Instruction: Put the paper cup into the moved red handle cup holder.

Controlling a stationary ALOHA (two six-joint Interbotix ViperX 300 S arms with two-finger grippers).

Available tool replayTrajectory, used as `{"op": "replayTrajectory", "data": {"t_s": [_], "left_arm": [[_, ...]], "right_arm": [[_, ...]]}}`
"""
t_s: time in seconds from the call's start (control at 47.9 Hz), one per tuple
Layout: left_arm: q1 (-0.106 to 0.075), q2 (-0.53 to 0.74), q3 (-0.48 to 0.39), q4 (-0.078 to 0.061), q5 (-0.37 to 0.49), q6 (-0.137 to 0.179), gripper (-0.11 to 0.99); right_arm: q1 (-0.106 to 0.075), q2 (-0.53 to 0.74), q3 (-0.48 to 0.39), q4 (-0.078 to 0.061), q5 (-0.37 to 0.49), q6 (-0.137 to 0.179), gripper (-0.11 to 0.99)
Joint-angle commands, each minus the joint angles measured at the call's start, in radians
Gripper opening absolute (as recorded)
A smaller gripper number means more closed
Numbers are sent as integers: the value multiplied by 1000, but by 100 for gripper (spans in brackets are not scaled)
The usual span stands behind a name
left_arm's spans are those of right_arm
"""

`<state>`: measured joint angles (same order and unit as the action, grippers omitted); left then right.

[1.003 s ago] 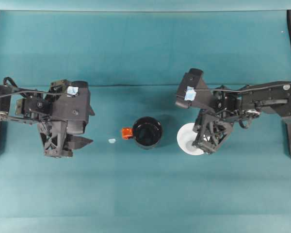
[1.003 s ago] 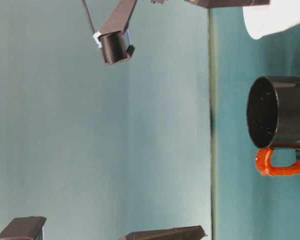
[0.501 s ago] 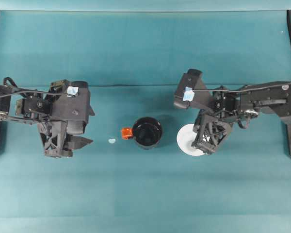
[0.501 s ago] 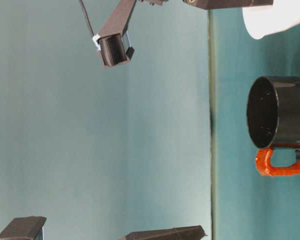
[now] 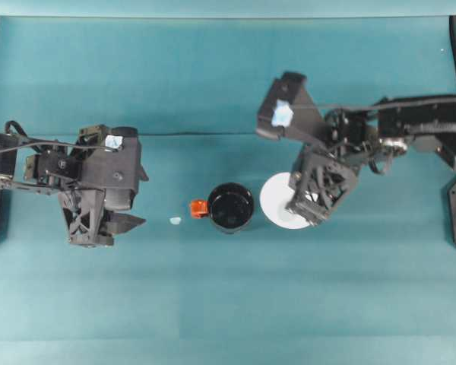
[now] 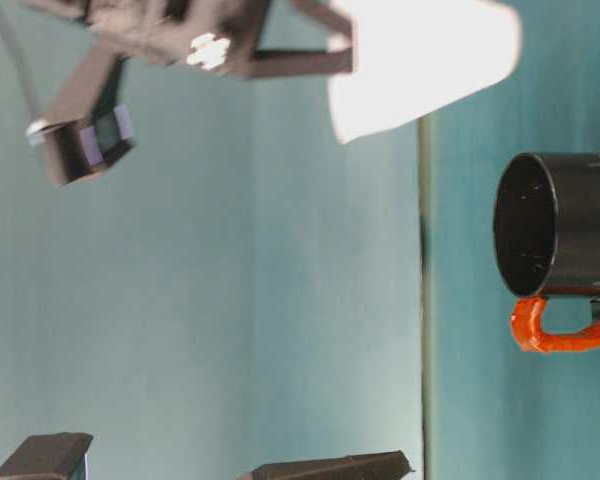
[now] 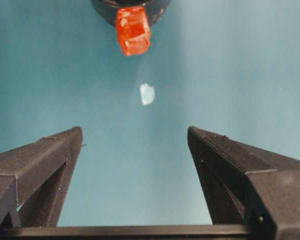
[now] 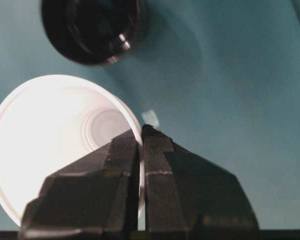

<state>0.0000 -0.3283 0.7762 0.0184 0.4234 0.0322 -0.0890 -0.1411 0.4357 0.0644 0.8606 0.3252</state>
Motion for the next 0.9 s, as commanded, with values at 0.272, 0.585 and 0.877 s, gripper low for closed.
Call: {"op": "replayTrajectory", "data": {"t_s": [0.272, 0.585, 0.877], "left_arm": [[-2, -12, -9, 2, -3, 0, 93], [-2, -12, -9, 2, -3, 0, 93], [-2, -12, -9, 3, -3, -2, 93]], "right_arm": [[-9, 84, -178, -43, -32, -5, -10], [-12, 173, -170, -44, -80, -6, -10], [-6, 238, -158, -46, -140, -9, -10]]}}
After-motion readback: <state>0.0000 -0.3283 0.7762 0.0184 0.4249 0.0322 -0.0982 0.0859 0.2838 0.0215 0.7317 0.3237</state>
